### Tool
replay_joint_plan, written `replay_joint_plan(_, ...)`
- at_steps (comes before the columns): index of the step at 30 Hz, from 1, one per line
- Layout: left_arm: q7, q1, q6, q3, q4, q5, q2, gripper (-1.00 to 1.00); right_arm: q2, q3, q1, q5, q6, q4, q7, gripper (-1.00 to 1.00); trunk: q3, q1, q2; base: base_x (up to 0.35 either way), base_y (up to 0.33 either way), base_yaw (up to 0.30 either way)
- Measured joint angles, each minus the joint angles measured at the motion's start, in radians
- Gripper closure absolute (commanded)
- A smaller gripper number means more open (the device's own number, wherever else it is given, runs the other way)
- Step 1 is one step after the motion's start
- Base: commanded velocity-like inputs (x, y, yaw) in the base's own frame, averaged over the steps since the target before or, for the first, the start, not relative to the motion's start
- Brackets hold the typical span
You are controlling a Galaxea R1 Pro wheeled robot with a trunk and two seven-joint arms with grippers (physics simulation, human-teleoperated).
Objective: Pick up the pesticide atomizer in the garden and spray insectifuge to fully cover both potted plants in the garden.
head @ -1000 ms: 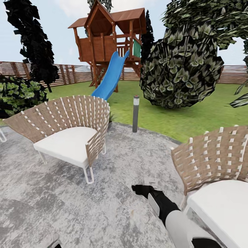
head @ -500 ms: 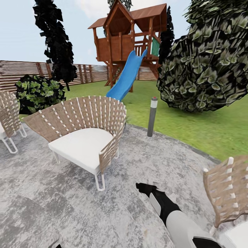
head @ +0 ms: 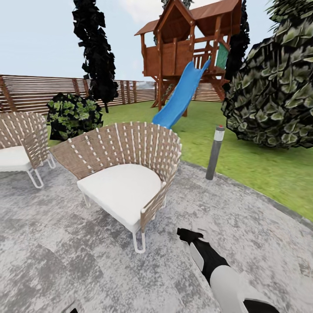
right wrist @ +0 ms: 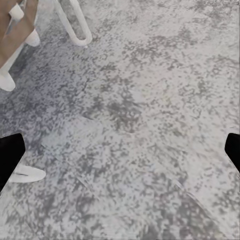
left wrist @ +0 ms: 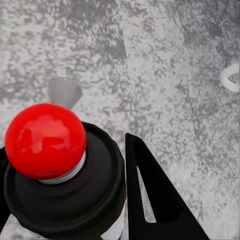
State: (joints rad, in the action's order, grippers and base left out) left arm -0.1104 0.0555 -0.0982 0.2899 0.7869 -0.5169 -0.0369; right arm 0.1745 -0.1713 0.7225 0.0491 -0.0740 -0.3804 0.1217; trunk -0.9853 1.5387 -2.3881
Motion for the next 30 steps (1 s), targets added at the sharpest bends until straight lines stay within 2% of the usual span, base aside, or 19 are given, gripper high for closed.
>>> replay_joint_plan(2, 0.000, 0.000, 0.000, 0.000, 0.000, 0.000, 0.001, 1.00, -0.006, -0.003, 0.001, 0.000, 0.015, -0.009, 0.023, -1.00, -0.001, 0.000, 0.000, 0.320, 0.000, 0.122)
replay_joint_plan(3, 0.000, 0.000, 0.000, 0.000, 0.000, 0.000, 0.001, 1.00, -0.026, -0.012, 0.001, 0.000, 0.017, -0.012, 0.028, -1.00, -0.001, 0.000, 0.000, 0.320, 0.000, 0.023)
replay_joint_plan(4, 0.000, 0.000, 0.000, 0.000, 0.000, 0.000, 0.002, 1.00, -0.042, -0.030, 0.002, 0.001, 0.017, -0.013, 0.030, -1.00, -0.001, 0.000, 0.000, 0.320, 0.000, 0.015)
replay_joint_plan(7, 0.000, 0.000, 0.012, 0.000, 0.000, -0.001, 0.002, 1.00, -0.058, -0.068, 0.004, 0.001, 0.015, -0.014, 0.032, -1.00, -0.001, 0.000, 0.000, 0.320, 0.000, 0.005)
replay_joint_plan(13, 0.000, 0.000, 0.033, 0.000, -0.028, 0.000, 0.002, 1.00, -0.087, -0.079, 0.005, 0.000, 0.003, -0.013, 0.029, -1.00, -0.001, 0.000, 0.000, 0.320, 0.000, 0.000)
replay_joint_plan(30, 0.000, 0.000, 0.036, 0.000, -0.032, -0.001, 0.003, 1.00, -0.078, -0.046, 0.005, -0.013, 0.005, -0.002, 0.019, -1.00, -0.001, 0.000, 0.000, 0.304, 0.000, 0.016)
